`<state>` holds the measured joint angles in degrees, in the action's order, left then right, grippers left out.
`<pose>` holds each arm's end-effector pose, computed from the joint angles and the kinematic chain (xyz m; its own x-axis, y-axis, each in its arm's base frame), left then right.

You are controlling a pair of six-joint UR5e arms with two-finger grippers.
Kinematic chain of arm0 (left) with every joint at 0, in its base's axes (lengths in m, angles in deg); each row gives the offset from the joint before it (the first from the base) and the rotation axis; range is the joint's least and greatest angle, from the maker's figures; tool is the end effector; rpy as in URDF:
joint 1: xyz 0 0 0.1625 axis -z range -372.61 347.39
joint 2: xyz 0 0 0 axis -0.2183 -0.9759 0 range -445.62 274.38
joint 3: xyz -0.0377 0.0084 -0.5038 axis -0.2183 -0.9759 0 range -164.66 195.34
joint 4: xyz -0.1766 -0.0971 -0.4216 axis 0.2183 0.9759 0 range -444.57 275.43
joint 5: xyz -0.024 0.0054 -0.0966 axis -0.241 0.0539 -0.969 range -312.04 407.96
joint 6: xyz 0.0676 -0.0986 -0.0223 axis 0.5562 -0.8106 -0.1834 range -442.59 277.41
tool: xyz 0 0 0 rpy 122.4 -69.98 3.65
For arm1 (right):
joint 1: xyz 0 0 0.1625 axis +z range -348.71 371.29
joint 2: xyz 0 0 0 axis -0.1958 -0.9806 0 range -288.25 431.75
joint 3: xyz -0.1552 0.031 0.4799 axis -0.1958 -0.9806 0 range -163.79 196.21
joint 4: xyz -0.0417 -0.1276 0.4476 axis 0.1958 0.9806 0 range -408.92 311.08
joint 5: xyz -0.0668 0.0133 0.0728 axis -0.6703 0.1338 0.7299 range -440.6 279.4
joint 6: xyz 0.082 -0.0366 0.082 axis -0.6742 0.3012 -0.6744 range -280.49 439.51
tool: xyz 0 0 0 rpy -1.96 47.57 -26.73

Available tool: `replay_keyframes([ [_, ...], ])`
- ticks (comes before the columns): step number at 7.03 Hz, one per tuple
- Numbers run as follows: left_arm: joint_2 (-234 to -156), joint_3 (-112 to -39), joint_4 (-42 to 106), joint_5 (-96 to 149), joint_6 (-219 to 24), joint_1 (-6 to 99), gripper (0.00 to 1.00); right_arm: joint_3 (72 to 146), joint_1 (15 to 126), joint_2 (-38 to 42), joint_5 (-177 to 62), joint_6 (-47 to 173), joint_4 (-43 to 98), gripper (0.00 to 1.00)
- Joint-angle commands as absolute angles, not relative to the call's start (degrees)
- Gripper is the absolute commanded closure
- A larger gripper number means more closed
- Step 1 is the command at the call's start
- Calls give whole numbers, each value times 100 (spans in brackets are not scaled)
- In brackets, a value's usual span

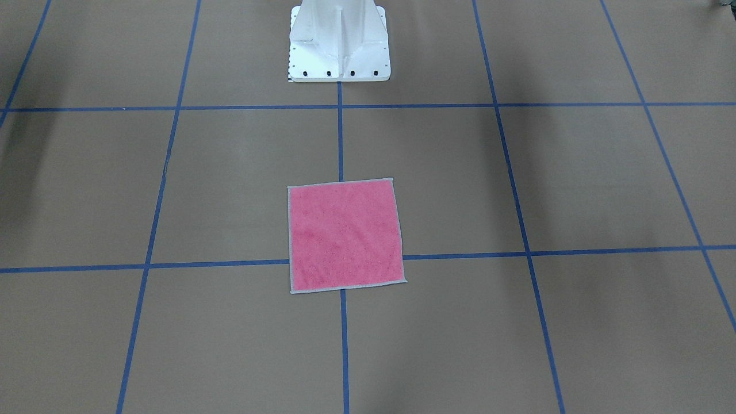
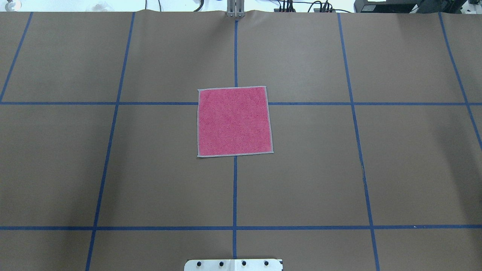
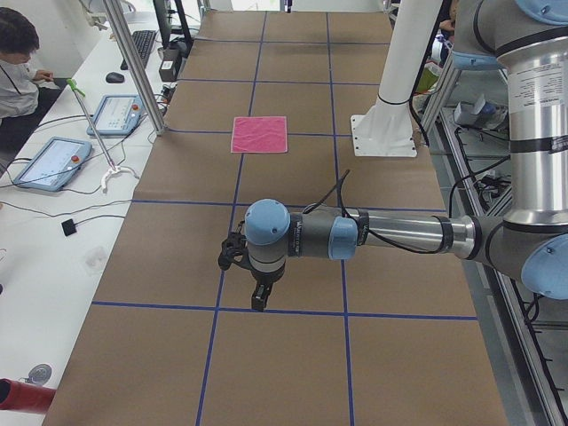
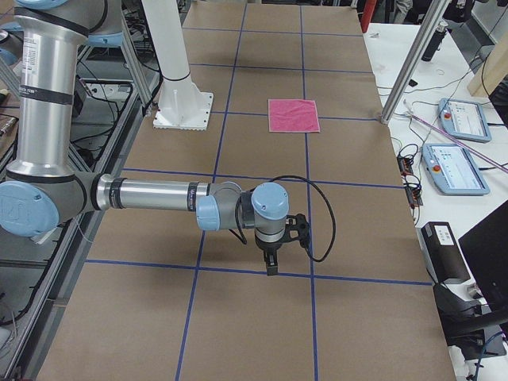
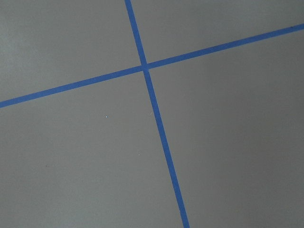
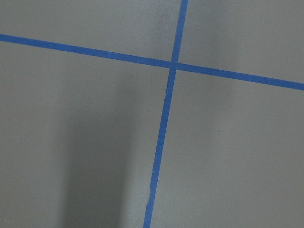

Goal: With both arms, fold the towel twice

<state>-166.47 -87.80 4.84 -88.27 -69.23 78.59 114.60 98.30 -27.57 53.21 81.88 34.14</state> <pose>-0.0554 -0.4699 0.7083 0.6786 0.2582 -0.6876 -0.1396 0.9645 0.2243 0.0243 -0.4763 0.7453 0.7142 -0.1510 0.6834 0.0815 0.9877 0.1332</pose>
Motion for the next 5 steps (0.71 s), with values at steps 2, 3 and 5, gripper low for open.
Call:
replay_keyframes([
  [2, -16656, -8767, 490, -8827, -6923, 7810, 0, 11465, 9830, -2757, 5326, 8188, 3414, 0],
  [3, -16700, -8767, 490, -8827, -6914, 7792, 0, 11482, 9830, -2757, 5326, 8197, 3405, 0],
  [5, -16857, -8749, 577, -8836, -6931, 7766, 0, 11474, 9830, -2695, 5317, 8180, 3405, 0],
])
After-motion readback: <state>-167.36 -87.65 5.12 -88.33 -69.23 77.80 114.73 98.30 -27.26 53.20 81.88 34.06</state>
